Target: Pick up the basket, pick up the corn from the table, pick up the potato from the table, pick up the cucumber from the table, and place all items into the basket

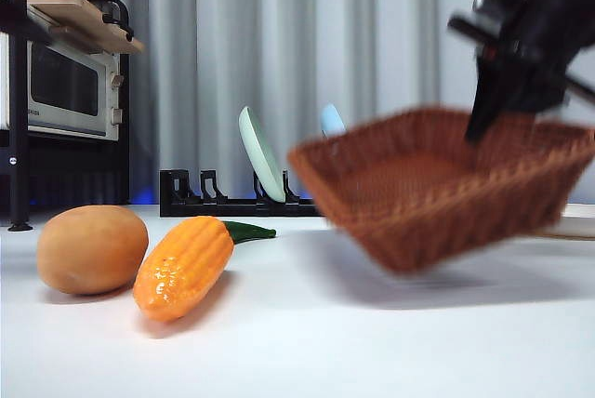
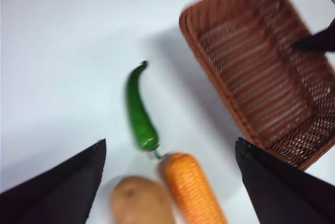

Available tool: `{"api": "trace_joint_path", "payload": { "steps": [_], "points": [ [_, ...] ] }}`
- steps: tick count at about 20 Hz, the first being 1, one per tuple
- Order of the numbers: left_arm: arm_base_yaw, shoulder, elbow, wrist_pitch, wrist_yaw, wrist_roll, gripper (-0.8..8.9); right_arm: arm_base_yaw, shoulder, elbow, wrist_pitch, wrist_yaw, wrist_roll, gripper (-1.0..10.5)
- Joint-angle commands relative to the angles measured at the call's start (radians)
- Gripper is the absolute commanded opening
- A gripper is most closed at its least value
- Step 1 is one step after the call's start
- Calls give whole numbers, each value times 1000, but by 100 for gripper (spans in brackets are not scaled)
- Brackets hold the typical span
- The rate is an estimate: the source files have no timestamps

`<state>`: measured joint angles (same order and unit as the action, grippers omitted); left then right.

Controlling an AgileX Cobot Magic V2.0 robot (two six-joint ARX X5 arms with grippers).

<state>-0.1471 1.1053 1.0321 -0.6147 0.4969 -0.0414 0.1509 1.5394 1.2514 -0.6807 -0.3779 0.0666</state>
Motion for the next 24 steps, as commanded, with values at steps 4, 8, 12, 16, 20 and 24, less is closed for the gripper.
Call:
{"api": "trace_joint_path", "payload": {
  "steps": [4, 8, 12, 16, 20, 24],
  "points": [
    [-159, 292, 159, 8, -151, 9, 413, -2, -232, 2, -17, -4, 11, -8],
    [-226, 518, 246, 11, -324, 13, 409, -8, -360, 2, -52, 34, 11, -8],
    [-253, 685, 251, 84, -335, 12, 409, -13, -438, 2, -76, 72, 11, -8],
    [-287, 765, 251, 130, -368, 17, 408, -13, -461, 2, -77, 73, 11, -8],
    [-297, 802, 251, 147, -381, 16, 315, -13, -461, 2, -83, 73, 11, -8],
    [-299, 814, 251, 144, -395, 67, -8, -13, -460, 2, -83, 73, 11, -8]
  ]
}}
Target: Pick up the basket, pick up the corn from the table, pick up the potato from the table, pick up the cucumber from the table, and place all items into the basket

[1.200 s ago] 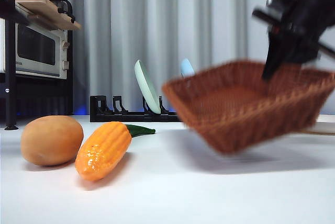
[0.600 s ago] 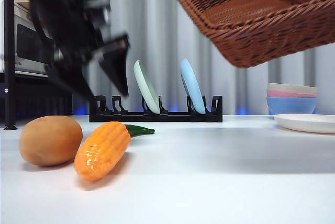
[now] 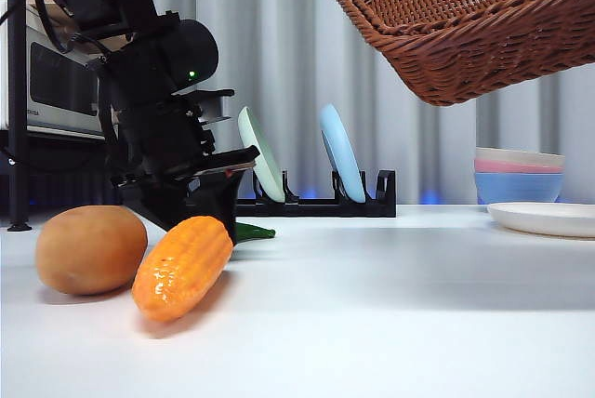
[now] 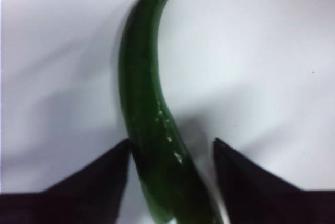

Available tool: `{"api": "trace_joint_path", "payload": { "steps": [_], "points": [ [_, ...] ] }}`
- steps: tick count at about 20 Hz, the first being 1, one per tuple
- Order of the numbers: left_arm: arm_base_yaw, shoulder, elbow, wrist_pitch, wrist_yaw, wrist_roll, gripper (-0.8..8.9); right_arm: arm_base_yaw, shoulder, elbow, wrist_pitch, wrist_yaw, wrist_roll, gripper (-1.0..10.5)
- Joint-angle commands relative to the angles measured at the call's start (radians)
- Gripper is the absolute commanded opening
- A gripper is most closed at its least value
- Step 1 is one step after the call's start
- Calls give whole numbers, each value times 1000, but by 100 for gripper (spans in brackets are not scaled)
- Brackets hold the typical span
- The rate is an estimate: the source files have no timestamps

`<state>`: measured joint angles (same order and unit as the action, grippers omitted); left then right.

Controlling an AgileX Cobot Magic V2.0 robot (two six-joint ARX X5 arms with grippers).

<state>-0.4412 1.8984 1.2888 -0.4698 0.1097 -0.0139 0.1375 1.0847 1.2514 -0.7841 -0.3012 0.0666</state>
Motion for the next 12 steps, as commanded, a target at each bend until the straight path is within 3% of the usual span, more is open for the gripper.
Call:
{"api": "trace_joint_path", "payload": {
  "steps": [1, 8, 12],
  "points": [
    [-5, 14, -5, 5, -9, 49, -8, 0, -5, 2, 21, -3, 11, -8],
    [28, -270, 103, -64, -61, 38, -8, 1, 113, 2, 71, -7, 23, -8],
    [12, -479, 164, -47, -2, -73, -8, 8, 246, 2, 141, -14, 83, -8]
  ]
}}
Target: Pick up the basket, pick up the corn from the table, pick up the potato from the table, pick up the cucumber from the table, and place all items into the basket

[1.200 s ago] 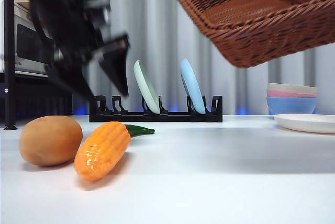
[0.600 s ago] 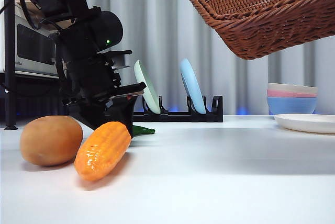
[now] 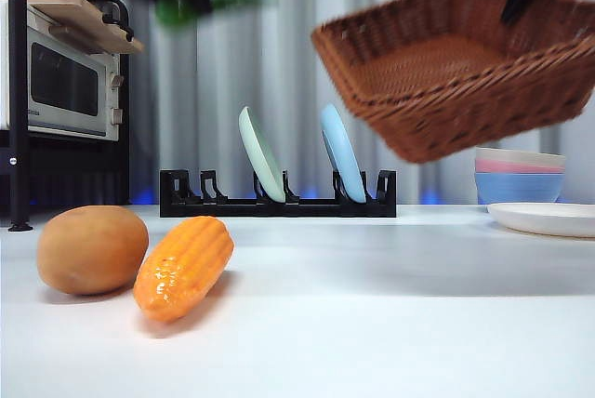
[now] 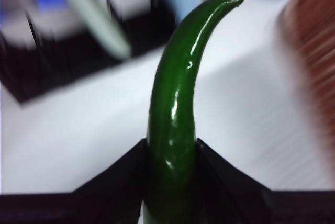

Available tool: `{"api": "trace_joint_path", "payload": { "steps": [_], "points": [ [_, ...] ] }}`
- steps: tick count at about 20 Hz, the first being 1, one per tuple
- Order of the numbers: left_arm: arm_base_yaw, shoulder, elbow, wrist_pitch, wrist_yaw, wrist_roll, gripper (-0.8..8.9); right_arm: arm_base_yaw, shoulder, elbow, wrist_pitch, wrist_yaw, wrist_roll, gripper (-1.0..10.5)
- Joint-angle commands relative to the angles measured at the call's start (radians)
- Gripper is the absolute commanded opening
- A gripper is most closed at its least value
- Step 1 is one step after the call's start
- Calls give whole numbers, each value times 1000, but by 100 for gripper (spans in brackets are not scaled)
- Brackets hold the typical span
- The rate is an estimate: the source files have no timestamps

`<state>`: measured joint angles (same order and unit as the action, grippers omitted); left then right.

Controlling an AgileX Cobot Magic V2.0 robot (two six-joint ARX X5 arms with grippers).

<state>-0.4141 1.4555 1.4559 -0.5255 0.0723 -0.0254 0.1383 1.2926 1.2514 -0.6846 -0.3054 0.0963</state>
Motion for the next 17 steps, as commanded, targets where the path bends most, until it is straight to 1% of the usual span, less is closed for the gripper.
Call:
{"api": "trace_joint_path", "payload": {
  "steps": [1, 3, 4, 7, 9, 11, 13, 15, 16, 17],
  "points": [
    [-33, -63, -1, 30, 56, -84, -8, 17, 68, 2, 66, -10, 80, -8],
    [-94, -94, -1, 44, 66, -139, -8, 41, 127, 2, 131, -12, 172, -8],
    [-128, -93, -1, 36, 61, -140, -8, 53, 148, 2, 160, -23, 208, -8],
    [-224, -35, -1, 23, 58, -141, -8, 85, 168, 2, 244, -134, 272, -8],
    [-269, 19, -1, 23, 31, -143, -8, 102, 164, 2, 284, -169, 296, -8],
    [-297, 71, -1, 26, -33, -166, -8, 111, 158, 2, 288, -168, 308, -8],
    [-313, 115, -1, 27, -45, -166, -8, 113, 156, 2, 286, -180, 310, -8],
    [-321, 148, -1, 21, -44, -166, 8, 113, 156, 2, 286, -224, 312, -7],
    [-326, 159, -1, 14, -44, -166, 83, 113, 156, 2, 286, -234, 315, -7],
    [-327, 161, -1, 6, -44, -166, 245, 113, 156, 2, 286, -244, 315, -7]
  ]
}}
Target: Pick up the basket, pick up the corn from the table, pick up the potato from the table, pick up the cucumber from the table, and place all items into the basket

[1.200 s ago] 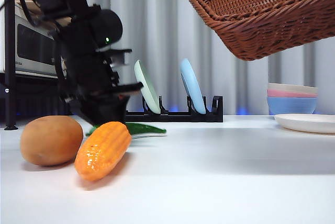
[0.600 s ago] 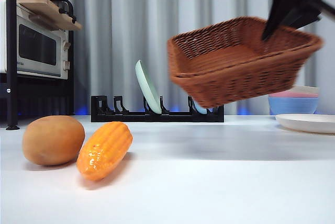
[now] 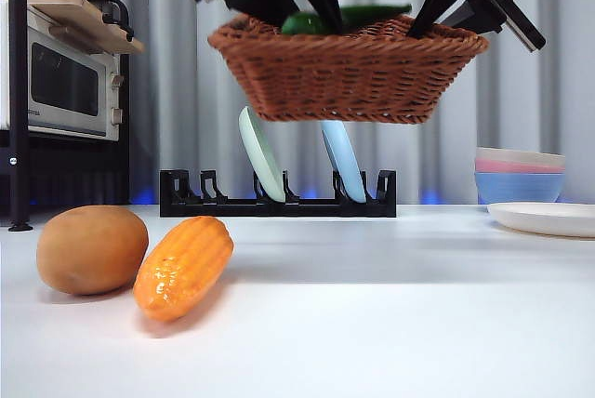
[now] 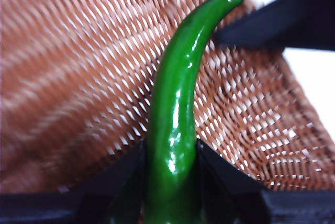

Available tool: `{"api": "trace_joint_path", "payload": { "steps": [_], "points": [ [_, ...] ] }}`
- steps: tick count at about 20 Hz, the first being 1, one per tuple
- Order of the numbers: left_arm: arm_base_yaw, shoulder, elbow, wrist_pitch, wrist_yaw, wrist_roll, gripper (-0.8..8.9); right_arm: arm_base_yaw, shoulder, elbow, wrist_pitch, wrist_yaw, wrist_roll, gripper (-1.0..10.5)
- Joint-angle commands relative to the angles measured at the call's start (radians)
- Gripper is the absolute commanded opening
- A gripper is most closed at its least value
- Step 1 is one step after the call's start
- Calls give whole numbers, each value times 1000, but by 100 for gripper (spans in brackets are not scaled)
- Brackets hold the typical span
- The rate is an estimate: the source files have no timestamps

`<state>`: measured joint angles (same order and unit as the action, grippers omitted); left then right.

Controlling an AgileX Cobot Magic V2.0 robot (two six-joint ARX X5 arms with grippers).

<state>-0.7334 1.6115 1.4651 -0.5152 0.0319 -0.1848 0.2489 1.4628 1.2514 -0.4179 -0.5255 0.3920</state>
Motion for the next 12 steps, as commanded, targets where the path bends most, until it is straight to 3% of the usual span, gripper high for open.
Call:
{"api": "trace_joint_path", "payload": {
  "steps": [1, 2, 7, 12],
  "points": [
    [-8, 6, -10, -12, -3, -6, 437, 2, -14, 2, 20, -24, 19, -7],
    [-8, 6, -10, -13, -3, -6, 515, 2, -14, 2, 20, -24, 19, -7],
    [-6, -56, 11, -79, -5, 6, 512, 1, -14, 2, 19, -23, 19, -7],
    [-7, -249, 146, -366, -5, 80, 512, -1, -14, 2, 21, -18, 18, -7]
  ]
}}
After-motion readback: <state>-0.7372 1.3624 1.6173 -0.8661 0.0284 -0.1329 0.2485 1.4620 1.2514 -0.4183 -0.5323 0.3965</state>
